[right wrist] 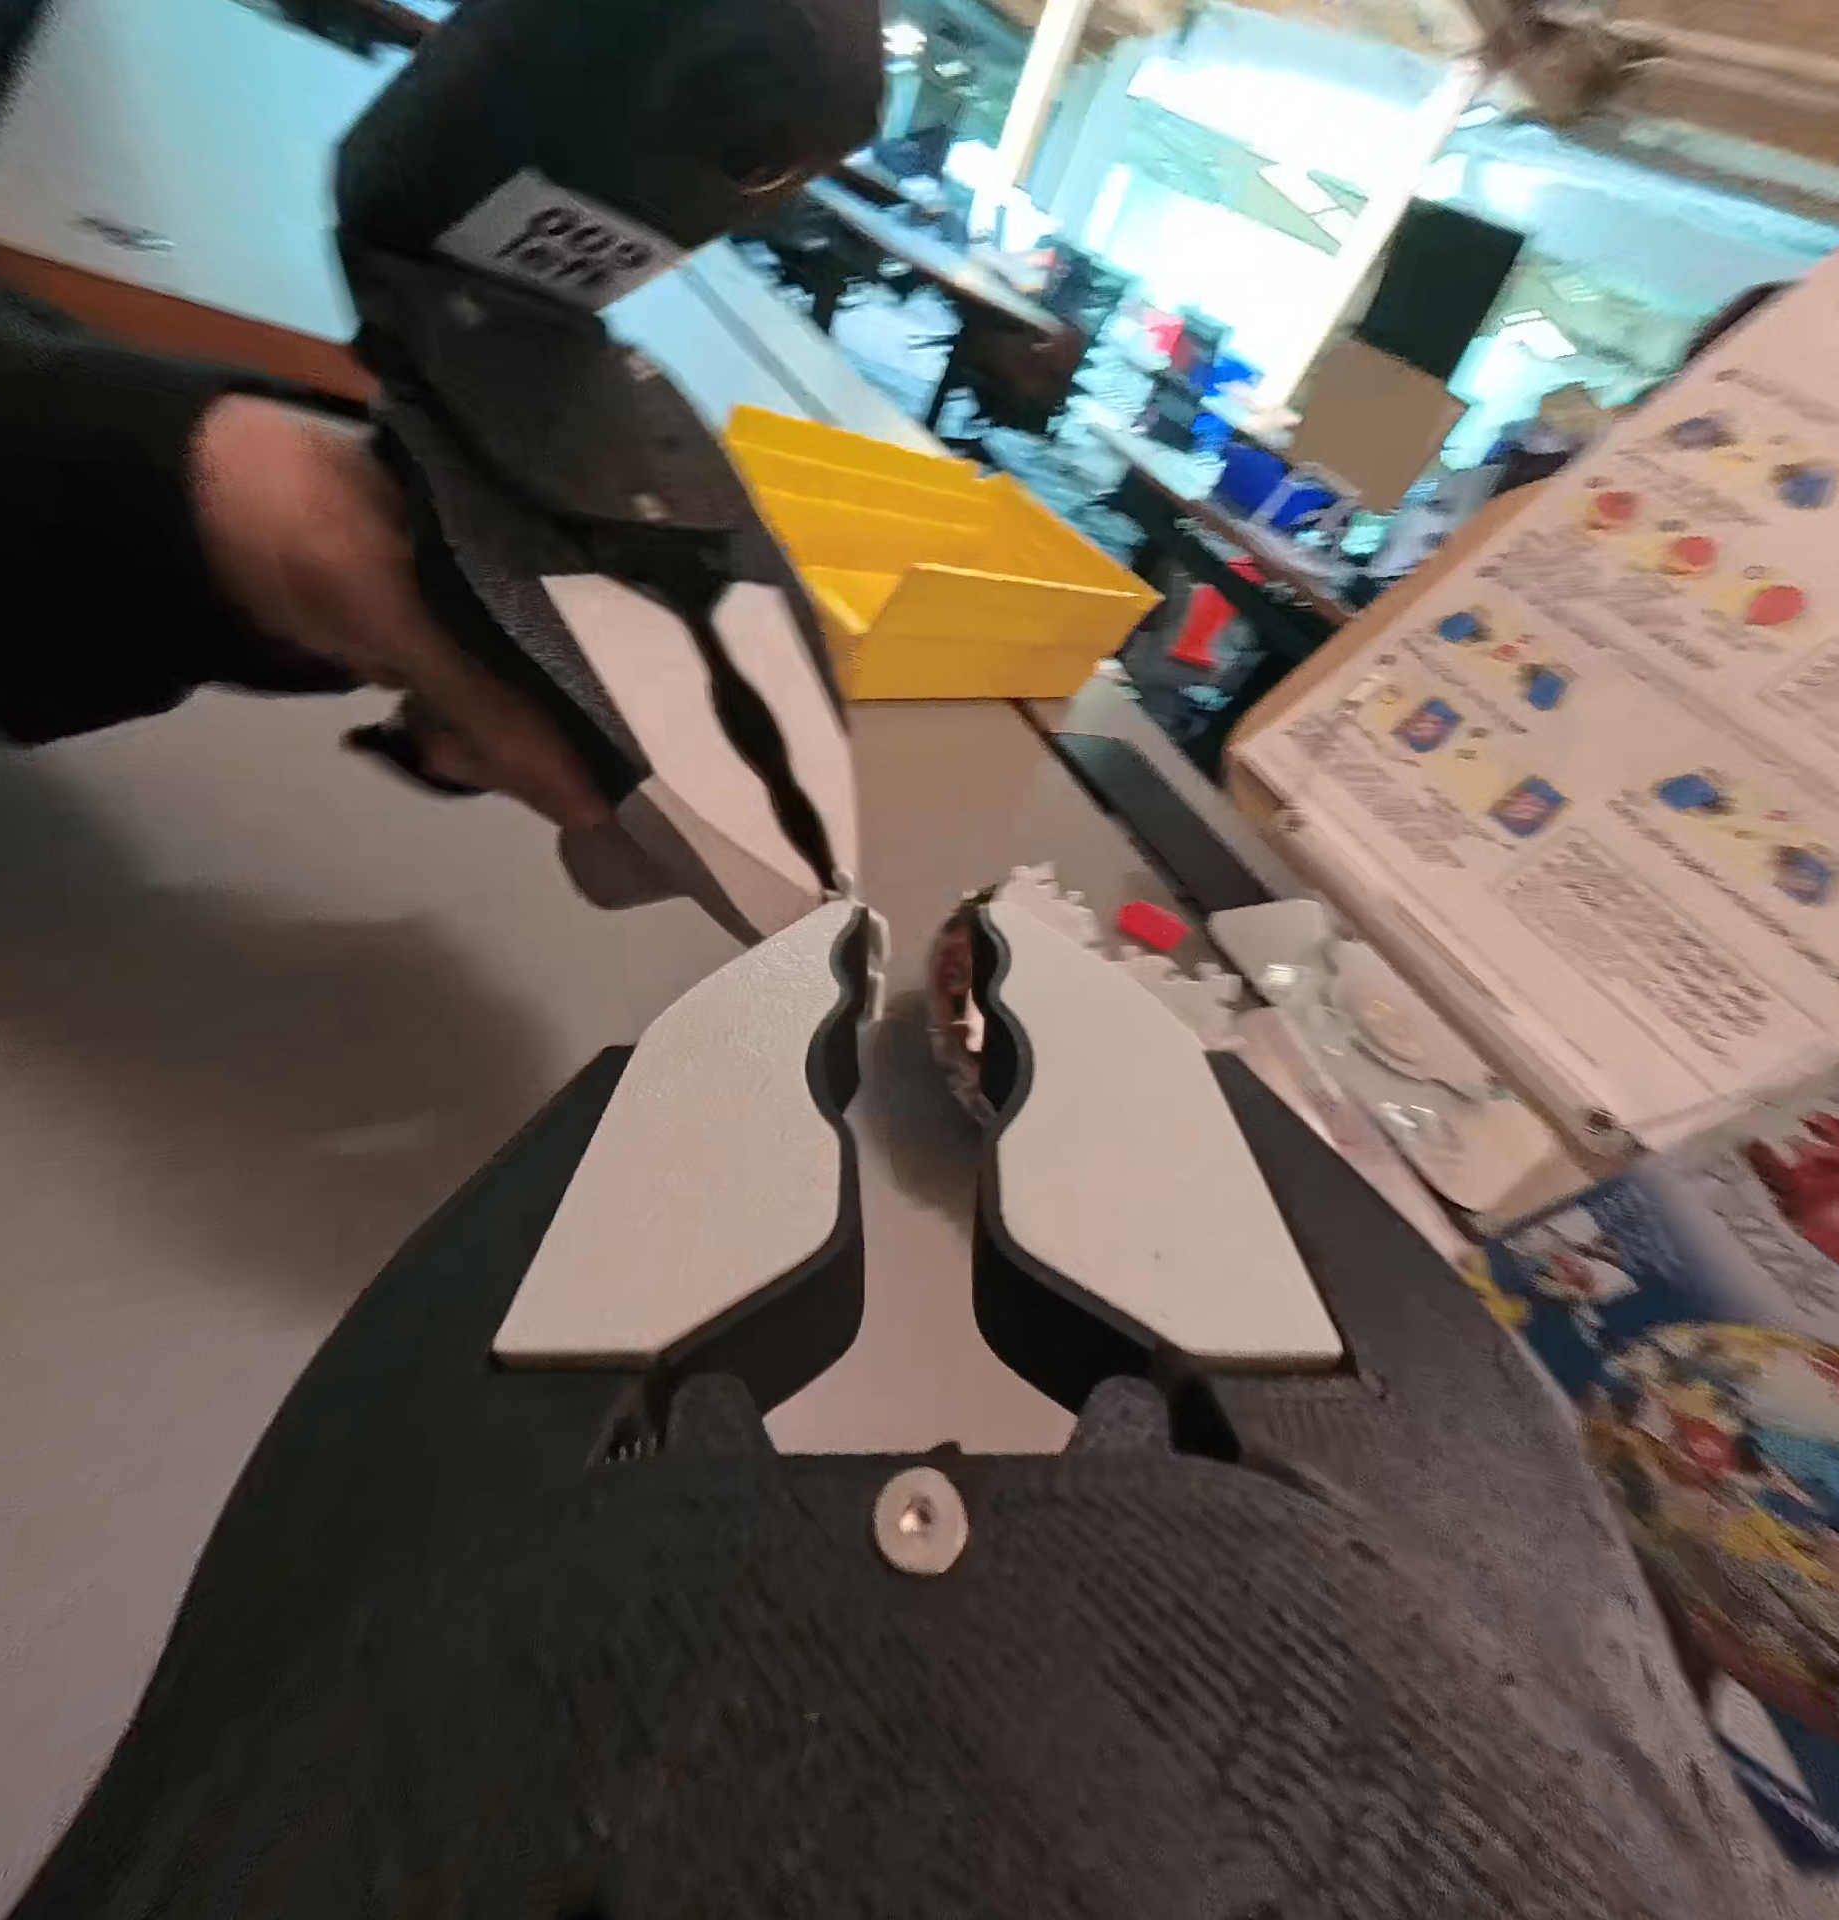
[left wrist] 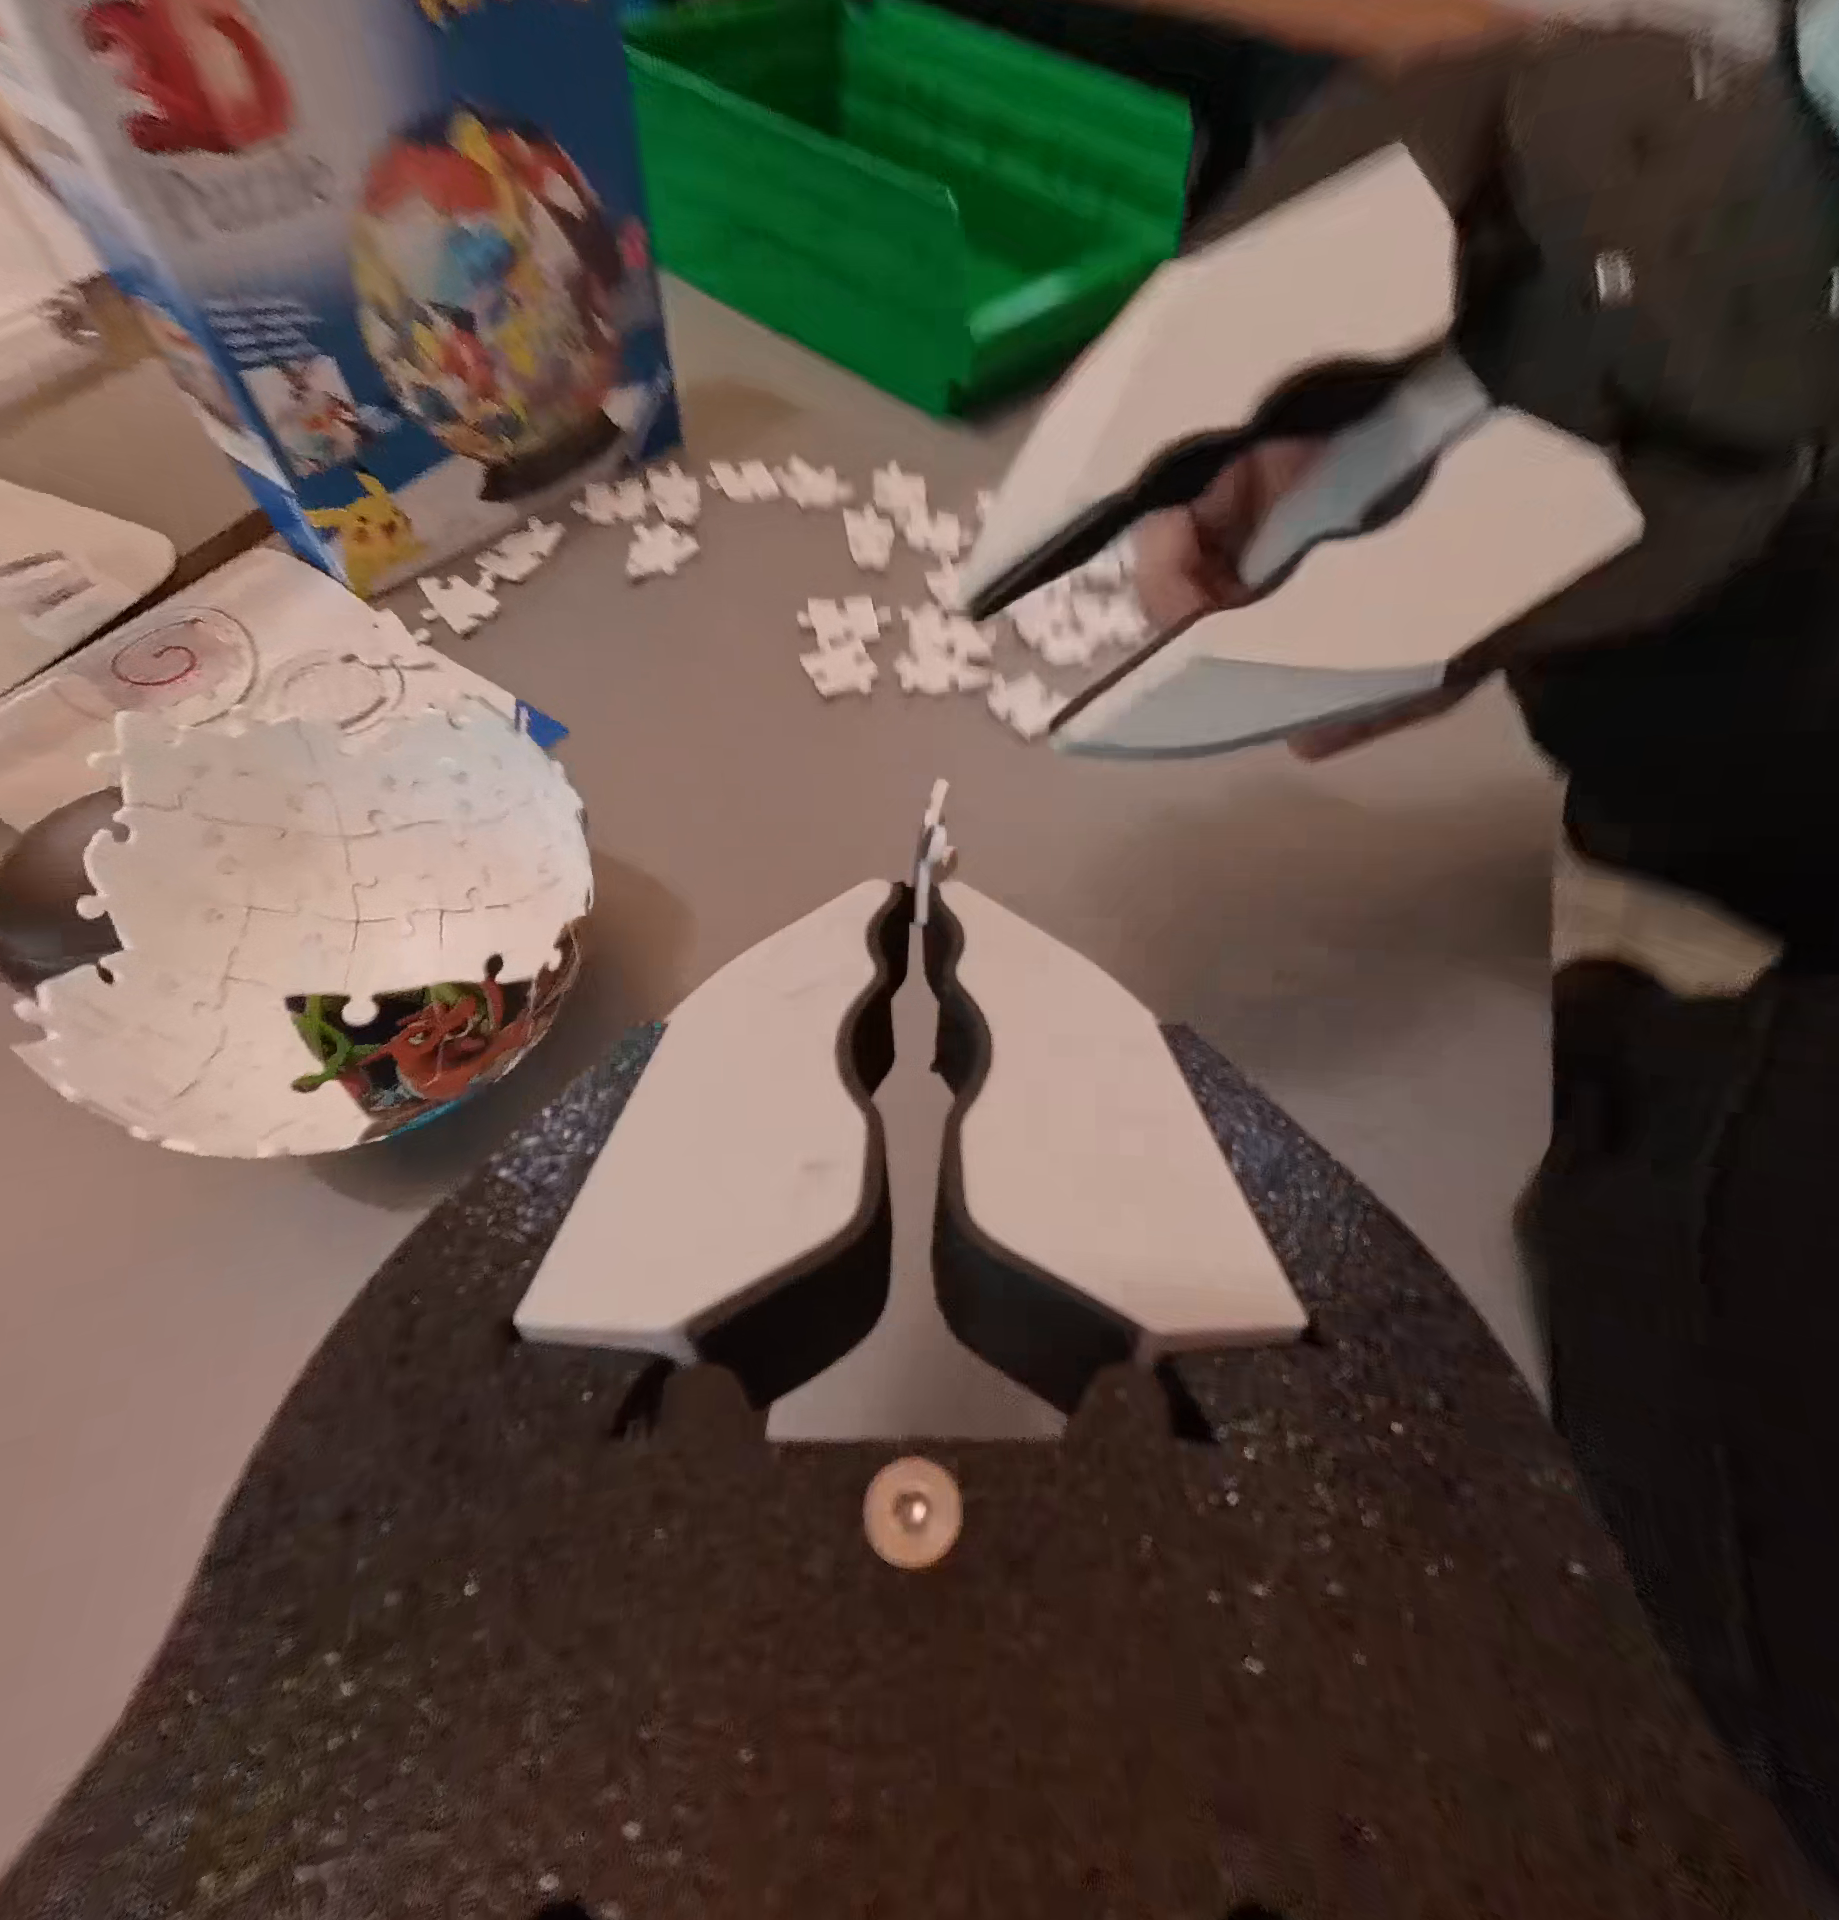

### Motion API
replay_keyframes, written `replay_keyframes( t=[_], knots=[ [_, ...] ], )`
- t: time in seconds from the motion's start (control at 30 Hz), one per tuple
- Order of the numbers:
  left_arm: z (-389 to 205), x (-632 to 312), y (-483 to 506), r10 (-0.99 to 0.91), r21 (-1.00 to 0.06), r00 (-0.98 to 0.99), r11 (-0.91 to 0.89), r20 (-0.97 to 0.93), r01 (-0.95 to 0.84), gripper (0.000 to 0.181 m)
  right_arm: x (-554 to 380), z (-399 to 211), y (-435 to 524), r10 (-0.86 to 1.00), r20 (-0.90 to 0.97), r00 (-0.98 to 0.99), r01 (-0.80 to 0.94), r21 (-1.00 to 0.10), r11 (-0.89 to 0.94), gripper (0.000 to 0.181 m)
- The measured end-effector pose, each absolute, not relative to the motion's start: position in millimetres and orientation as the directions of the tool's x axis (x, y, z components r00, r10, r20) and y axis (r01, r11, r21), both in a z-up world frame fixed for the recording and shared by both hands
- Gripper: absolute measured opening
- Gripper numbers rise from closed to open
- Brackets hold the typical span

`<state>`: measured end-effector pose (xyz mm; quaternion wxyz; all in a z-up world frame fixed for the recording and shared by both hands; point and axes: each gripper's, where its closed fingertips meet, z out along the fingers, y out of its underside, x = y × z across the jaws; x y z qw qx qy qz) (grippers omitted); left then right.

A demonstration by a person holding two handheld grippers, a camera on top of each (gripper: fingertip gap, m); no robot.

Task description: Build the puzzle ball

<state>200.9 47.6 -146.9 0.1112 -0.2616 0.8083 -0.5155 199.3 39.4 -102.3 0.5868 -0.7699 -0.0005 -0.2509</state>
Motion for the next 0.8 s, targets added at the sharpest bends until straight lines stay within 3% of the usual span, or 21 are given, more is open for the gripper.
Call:
replay_keyframes(
  t=[0.1,0.17,0.33,0.43,0.53,0.67,0.8],
  knots=[
    [-155.8,190.3,47.1,-0.465,-0.845,-0.884,0.486,-0.033,-0.224,0.002,185.0,-122.7,51.2,-0.138,0.361,0.922,0.295,-0.888,-0.352,0.016],
    [-159.3,183.4,45.0,-0.429,-0.828,-0.902,0.524,-0.053,-0.201,0.002,178.7,-130.1,57.6,-0.103,0.350,0.931,0.297,-0.890,-0.346,0.002],
    [-155.9,187.9,52.0,-0.487,-0.855,-0.868,0.488,-0.097,-0.178,0.011,187.5,-124.7,61.8,-0.231,0.268,0.935,0.207,-0.944,-0.256,0.002],
    [-147.6,195.3,56.2,-0.568,-0.880,-0.806,0.454,-0.167,-0.137,0.031,214.3,-106.7,49.3,-0.439,-0.020,0.898,-0.035,-0.999,-0.027,0.002],
    [-143.5,196.7,55.5,-0.615,-0.867,-0.720,0.497,-0.321,-0.038,0.036,236.2,-104.8,31.9,-0.485,-0.361,0.797,-0.290,-0.932,0.219,0.002],
    [-139.2,197.1,48.9,-0.604,-0.786,-0.575,0.607,-0.552,0.117,0.034,249.2,-106.0,20.2,-0.531,-0.491,0.690,-0.362,-0.870,0.334,0.002],
    [-133.6,205.3,45.9,-0.492,-0.577,-0.321,0.768,-0.809,0.277,0.025,243.8,-103.9,29.2,-0.407,-0.663,0.628,-0.498,-0.744,0.445,0.002]
  ],
)
